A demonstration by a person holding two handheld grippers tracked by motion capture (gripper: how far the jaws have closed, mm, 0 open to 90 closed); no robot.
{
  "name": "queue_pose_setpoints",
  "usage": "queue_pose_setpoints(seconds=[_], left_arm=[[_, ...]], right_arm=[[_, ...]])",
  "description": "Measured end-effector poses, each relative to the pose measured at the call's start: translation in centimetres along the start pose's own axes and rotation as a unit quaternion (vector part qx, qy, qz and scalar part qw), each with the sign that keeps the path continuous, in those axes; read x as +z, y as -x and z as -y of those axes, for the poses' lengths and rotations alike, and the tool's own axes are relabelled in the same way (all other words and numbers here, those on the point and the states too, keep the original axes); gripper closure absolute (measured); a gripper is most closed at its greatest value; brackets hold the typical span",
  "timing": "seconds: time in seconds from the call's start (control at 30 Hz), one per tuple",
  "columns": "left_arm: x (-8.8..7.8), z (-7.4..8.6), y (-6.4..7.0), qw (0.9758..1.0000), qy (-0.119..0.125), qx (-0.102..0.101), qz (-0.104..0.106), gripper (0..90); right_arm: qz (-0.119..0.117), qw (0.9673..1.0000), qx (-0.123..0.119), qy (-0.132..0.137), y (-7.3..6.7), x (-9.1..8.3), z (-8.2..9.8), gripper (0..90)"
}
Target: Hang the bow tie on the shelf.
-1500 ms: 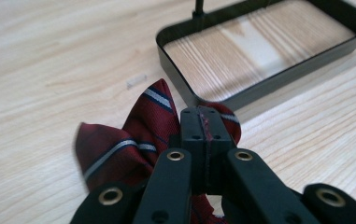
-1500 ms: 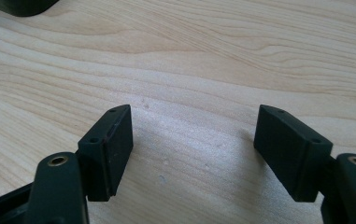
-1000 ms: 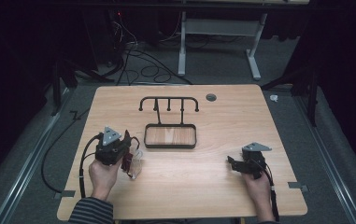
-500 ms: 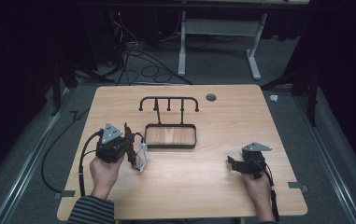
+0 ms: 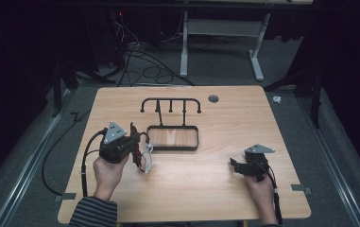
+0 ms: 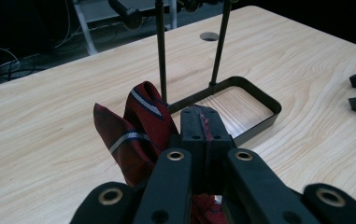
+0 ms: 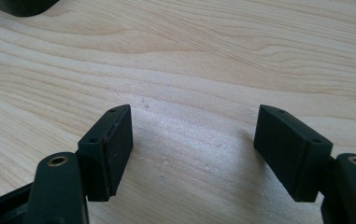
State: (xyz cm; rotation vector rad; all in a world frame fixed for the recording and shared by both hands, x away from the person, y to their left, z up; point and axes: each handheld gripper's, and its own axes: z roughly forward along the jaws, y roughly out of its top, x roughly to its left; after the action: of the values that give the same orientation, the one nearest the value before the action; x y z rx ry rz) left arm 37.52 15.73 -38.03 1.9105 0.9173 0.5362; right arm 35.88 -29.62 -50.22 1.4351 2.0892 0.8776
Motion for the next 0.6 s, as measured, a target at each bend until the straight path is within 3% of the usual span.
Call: queue_pose_setpoints(seconds=[0.17,0.6], left_arm=[[0.0,-0.5,0.2,0.9999,0.009,-0.001,0.009,90.0],[1.0,-2.2,1.3,0.9994,0.003,0.027,0.02,90.0]], right_arm=[[0.0,1.0,0.0,0.0,0.0,0.0,0.0,29.5],[0.0,1.0,-0.001,0.0,0.0,0.0,0.0,29.4]])
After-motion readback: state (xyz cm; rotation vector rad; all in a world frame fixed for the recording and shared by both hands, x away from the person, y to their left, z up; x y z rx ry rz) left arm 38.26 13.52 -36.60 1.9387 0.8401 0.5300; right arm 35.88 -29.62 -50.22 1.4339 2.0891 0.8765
